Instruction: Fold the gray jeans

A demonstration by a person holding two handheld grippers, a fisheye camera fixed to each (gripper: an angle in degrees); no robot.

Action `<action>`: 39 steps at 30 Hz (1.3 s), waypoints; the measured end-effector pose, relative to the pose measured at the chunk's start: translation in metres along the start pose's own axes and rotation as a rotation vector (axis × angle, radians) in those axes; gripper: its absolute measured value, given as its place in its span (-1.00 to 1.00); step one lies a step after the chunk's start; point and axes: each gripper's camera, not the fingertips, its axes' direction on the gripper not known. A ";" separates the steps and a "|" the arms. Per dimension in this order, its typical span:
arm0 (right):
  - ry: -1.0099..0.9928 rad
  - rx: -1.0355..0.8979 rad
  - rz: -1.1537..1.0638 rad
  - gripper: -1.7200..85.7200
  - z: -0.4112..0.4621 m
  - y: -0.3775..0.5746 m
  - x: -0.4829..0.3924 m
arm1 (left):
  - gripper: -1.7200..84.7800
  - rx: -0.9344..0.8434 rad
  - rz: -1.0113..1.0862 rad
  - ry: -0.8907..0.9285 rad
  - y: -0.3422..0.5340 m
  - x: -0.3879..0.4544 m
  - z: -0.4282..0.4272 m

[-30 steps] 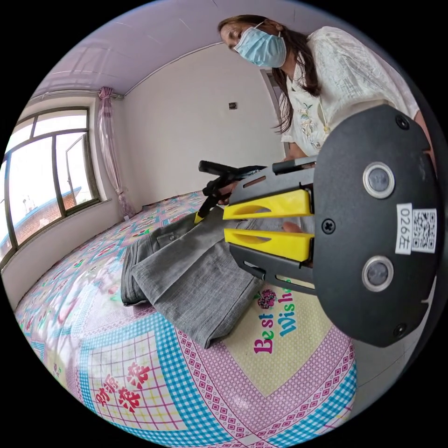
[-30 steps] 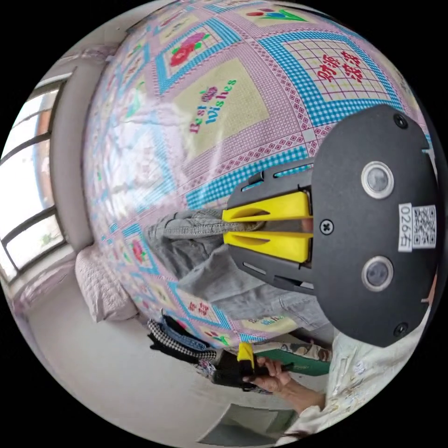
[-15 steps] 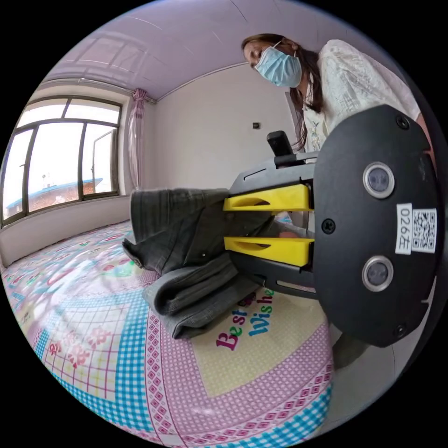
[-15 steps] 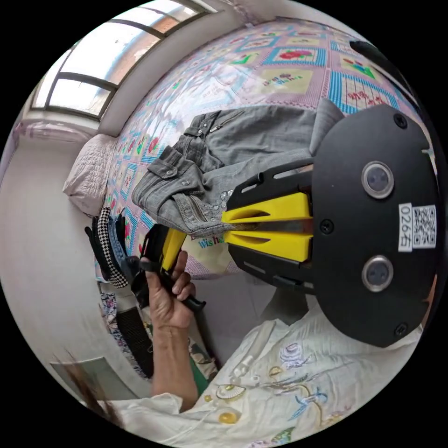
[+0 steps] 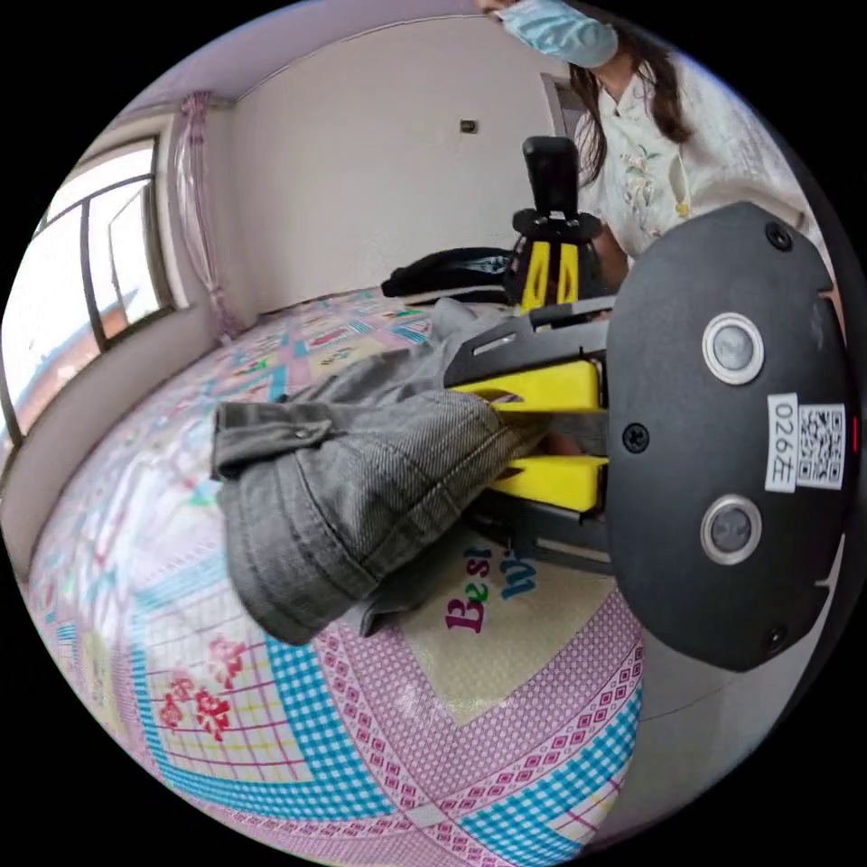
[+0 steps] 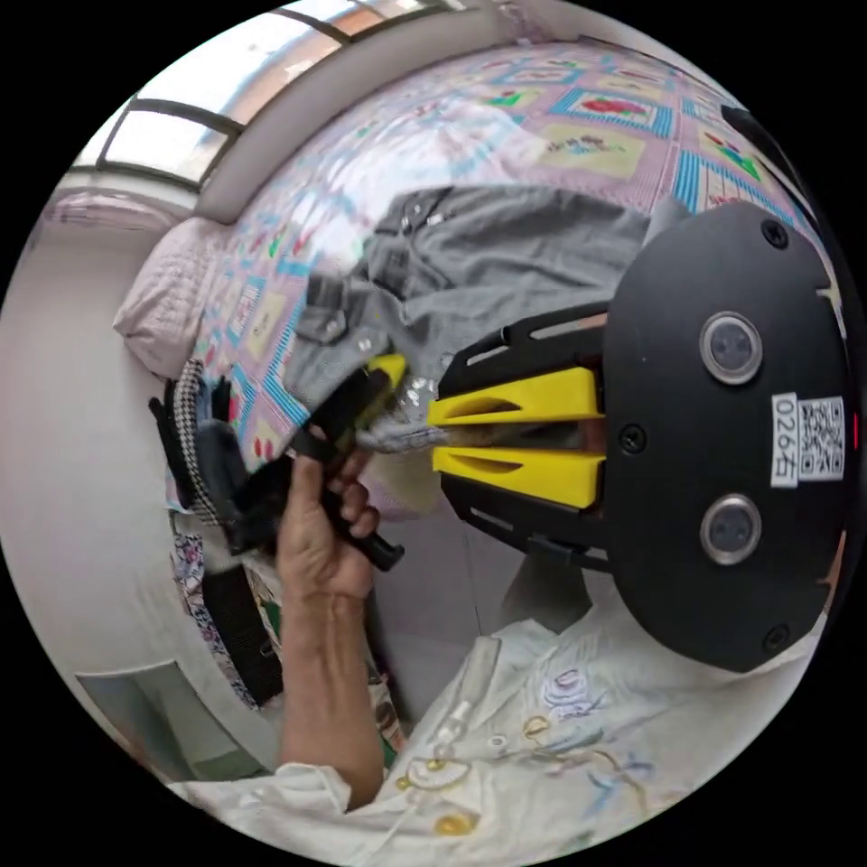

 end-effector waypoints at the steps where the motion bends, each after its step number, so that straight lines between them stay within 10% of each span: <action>1: 0.041 0.042 0.001 -0.89 -0.020 -0.001 0.021 | -0.84 -0.017 -0.030 0.078 -0.001 -0.012 0.010; 8: 0.013 0.276 0.483 -0.83 -0.081 0.027 0.332 | -0.77 0.117 -0.092 0.143 0.035 -0.047 0.045; 17: -0.320 -0.007 0.597 -0.79 0.067 -0.039 0.566 | -0.75 0.249 -0.138 0.054 0.070 -0.091 0.095; 30: -0.205 0.459 0.445 -0.99 -0.173 -0.050 0.459 | -0.84 0.387 0.255 -0.230 0.215 -0.021 0.099; 39: 0.324 0.843 0.172 -1.00 -0.495 -0.100 0.160 | -0.86 0.708 0.754 -0.373 0.470 0.083 -0.019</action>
